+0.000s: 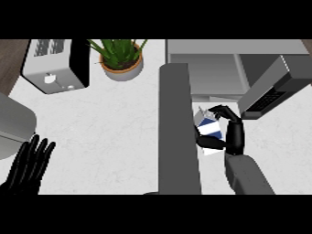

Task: Pick up the milk, place it into the microwave and close the microwave

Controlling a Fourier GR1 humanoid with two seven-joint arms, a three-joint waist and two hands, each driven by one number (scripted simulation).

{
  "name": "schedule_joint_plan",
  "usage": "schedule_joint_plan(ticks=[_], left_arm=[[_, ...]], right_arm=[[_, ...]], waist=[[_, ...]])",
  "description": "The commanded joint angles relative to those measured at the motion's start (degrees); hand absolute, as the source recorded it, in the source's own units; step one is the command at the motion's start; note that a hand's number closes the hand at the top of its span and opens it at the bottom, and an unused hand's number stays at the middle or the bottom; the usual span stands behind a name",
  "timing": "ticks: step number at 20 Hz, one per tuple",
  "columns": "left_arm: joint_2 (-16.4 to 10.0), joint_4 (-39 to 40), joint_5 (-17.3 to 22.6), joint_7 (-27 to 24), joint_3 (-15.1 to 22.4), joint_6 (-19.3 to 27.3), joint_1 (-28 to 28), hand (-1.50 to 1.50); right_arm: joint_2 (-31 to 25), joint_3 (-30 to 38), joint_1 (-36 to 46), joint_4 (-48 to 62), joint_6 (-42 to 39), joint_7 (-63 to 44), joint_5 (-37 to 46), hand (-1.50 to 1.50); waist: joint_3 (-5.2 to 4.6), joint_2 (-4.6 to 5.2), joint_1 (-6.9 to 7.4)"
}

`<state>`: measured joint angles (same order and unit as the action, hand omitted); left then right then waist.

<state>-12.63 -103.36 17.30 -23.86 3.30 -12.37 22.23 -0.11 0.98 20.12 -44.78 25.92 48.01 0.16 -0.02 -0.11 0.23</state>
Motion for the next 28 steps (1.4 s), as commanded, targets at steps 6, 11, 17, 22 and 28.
schedule_joint_plan(ticks=[6,11,17,22,28], left_arm=[[0.5,6.3,0.6,-2.3,-3.5,-3.2,-3.5,-1.50],[-0.1,3.0,2.9,2.8,-3.7,-3.1,-4.6,-1.50],[-0.2,4.1,2.0,2.2,-3.1,-4.8,-4.8,-1.50],[0.5,3.3,1.4,2.1,-2.3,-4.6,-5.5,-1.50],[-0.2,5.9,-5.2,3.2,-1.9,-1.0,-8.3,-1.50]], right_arm=[[-4.2,1.8,11.9,6.2,4.3,-10.7,3.0,1.50],[-6.1,2.1,21.9,19.0,8.7,-13.7,7.3,1.50],[-10.2,5.3,28.2,30.3,12.1,-12.0,8.4,1.50],[-12.0,4.6,32.7,35.4,17.5,-14.3,11.0,1.50],[-14.4,5.4,35.4,37.1,25.4,-16.1,11.8,1.50]], waist=[[0.01,0.21,0.30],[0.06,0.52,1.25],[0.13,1.13,2.54],[0.18,1.80,4.06],[0.26,2.56,4.76]])
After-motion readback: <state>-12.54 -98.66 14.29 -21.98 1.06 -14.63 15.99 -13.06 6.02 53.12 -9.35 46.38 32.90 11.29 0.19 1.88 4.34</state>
